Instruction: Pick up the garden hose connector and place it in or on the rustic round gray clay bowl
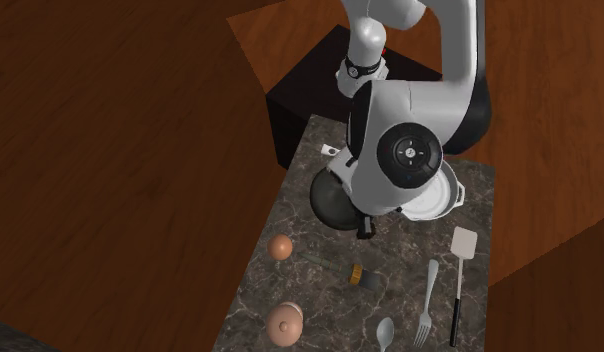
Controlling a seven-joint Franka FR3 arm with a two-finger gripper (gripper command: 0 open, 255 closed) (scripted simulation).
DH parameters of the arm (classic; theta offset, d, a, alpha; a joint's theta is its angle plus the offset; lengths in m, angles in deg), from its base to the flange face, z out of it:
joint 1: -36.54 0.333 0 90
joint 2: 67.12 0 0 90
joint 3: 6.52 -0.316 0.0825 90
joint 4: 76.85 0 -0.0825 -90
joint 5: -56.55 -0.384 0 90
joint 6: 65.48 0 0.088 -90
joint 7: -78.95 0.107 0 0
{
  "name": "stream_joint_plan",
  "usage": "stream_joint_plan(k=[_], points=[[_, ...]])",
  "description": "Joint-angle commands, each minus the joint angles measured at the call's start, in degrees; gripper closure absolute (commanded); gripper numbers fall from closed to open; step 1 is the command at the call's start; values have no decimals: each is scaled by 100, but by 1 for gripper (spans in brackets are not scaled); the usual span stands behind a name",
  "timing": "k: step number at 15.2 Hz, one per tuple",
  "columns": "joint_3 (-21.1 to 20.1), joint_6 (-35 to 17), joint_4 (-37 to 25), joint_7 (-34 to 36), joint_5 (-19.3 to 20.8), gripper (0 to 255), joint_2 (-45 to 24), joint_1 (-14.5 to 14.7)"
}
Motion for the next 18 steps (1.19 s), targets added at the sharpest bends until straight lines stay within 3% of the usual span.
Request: stream_joint_plan(k=[1, 11, 18], points=[[107, -11, -434, 490, 272, 0, -512, 169], [890, 485, -3299, 1988, 933, 0, -2923, 1100], [953, 130, -3121, 2046, 1006, 0, -3108, 1112]])
